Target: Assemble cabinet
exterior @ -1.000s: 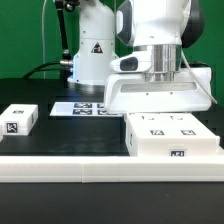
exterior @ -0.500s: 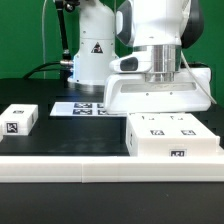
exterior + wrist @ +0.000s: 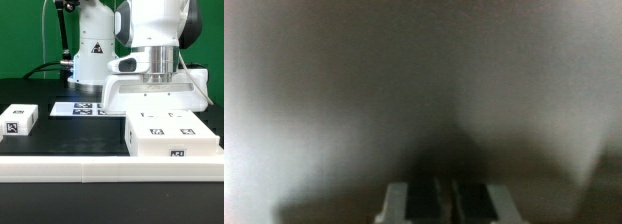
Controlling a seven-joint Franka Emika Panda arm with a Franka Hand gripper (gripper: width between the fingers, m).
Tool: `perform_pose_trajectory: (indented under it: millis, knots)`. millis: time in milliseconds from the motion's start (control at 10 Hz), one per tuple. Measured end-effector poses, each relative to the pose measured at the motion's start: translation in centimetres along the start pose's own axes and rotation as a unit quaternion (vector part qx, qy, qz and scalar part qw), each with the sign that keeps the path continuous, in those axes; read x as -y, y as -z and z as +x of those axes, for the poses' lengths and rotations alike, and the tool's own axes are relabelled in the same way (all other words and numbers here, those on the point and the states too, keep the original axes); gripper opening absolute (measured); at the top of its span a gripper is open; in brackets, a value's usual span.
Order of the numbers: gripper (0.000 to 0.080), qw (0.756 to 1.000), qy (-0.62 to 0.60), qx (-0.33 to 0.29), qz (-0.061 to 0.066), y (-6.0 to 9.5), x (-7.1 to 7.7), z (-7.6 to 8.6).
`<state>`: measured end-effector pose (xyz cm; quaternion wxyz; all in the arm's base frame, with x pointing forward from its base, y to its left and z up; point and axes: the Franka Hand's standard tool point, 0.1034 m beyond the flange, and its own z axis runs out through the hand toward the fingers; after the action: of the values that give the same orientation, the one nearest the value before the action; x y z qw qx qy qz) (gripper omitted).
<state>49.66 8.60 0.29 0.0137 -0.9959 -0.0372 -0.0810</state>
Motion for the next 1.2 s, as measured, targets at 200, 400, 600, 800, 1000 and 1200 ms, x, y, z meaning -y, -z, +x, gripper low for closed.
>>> perform_pose_trajectory:
  millis: [200, 400, 600, 800, 1000, 1200]
  knots:
    - [0.0004, 1.000, 0.000, 0.000, 0.000, 0.0, 0.0, 0.0]
    - [0.0002, 1.000, 0.001, 0.000, 0.000, 0.0, 0.0, 0.0]
    - [0.0002, 1.000, 0.014, 0.000, 0.000, 0.9, -0.1, 0.1]
    - [0.0002, 1.000, 0.026, -0.002, 0.001, 2.8, -0.2, 0.3]
    - [0.0002, 0.999, 0.034, 0.012, 0.003, 5.5, -0.3, 1.2]
    - [0.0002, 0.999, 0.035, 0.012, 0.003, 5.9, -0.4, 1.5]
